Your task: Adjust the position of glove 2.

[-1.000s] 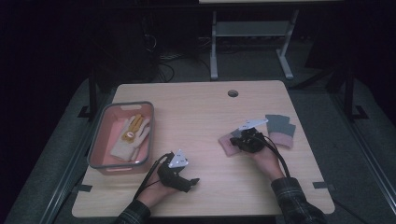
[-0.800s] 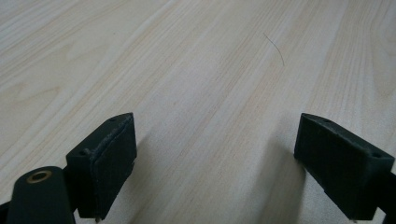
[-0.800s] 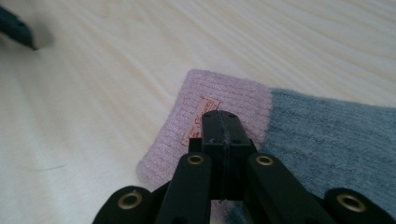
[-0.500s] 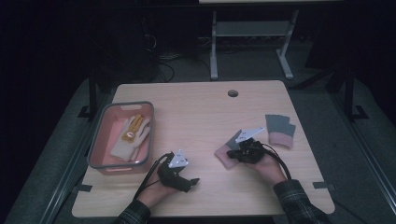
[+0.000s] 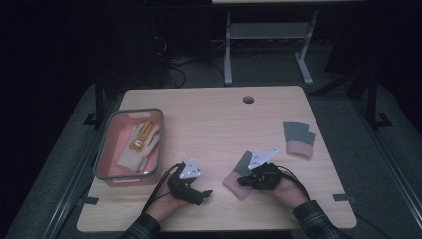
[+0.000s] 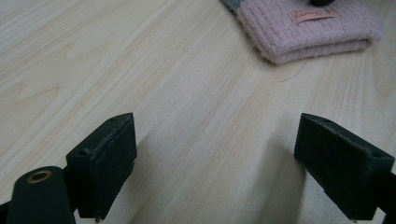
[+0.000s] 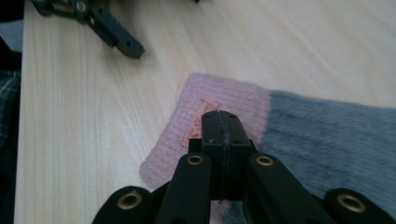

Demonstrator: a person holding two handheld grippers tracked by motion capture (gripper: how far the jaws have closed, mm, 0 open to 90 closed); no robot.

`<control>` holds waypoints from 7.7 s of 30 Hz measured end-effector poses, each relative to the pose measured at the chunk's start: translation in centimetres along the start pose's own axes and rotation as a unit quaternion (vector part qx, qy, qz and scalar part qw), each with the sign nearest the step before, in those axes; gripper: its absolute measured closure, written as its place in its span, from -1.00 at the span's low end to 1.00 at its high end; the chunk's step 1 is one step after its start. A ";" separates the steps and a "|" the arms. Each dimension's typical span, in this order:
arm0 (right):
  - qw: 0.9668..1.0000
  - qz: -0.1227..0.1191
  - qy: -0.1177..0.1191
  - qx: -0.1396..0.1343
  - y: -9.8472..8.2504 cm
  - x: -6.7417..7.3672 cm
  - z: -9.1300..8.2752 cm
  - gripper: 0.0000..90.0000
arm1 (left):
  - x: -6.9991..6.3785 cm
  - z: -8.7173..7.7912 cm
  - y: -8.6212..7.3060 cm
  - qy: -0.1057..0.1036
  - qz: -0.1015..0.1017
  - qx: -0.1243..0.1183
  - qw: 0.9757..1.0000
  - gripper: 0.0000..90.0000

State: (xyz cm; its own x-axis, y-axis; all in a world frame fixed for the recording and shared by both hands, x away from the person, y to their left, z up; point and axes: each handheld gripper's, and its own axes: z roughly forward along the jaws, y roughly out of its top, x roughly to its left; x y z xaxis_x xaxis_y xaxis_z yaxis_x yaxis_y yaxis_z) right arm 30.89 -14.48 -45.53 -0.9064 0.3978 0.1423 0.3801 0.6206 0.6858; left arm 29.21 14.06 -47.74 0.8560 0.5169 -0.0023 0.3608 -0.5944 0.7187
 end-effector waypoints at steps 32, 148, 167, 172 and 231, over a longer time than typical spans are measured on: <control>0.948 0.189 -0.256 -0.029 -8.8 -13.2 -10.2 1.00 | 0.0 0.0 0.1 -0.002 -0.001 0.001 1.000 -0.73; 0.976 0.148 -0.127 -0.099 -3.2 -4.3 -8.4 0.90 | 0.1 0.1 0.1 -0.001 -0.001 0.000 1.000 -0.73; 0.981 0.135 -0.114 -0.084 0.2 -1.6 -4.0 0.90 | 0.1 0.1 0.1 -0.001 -0.001 0.000 1.000 -0.73; 0.980 0.141 -0.118 -0.079 0.7 -1.1 -3.1 0.90 | 0.1 0.1 0.1 -0.001 -0.001 0.000 1.000 -0.73; 0.967 0.140 -0.209 -0.030 -8.1 -4.2 -5.5 -0.59 | -0.6 -0.1 2.9 -0.028 -0.008 0.017 0.999 -0.72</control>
State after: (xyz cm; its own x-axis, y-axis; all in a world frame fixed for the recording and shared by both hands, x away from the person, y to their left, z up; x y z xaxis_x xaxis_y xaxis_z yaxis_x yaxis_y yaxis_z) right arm 30.59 -24.89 -47.80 -0.6099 0.7917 0.0356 0.5780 0.4136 0.7034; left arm 29.71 12.09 -45.57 0.8694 0.4913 -0.0529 0.3859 -0.6084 0.6935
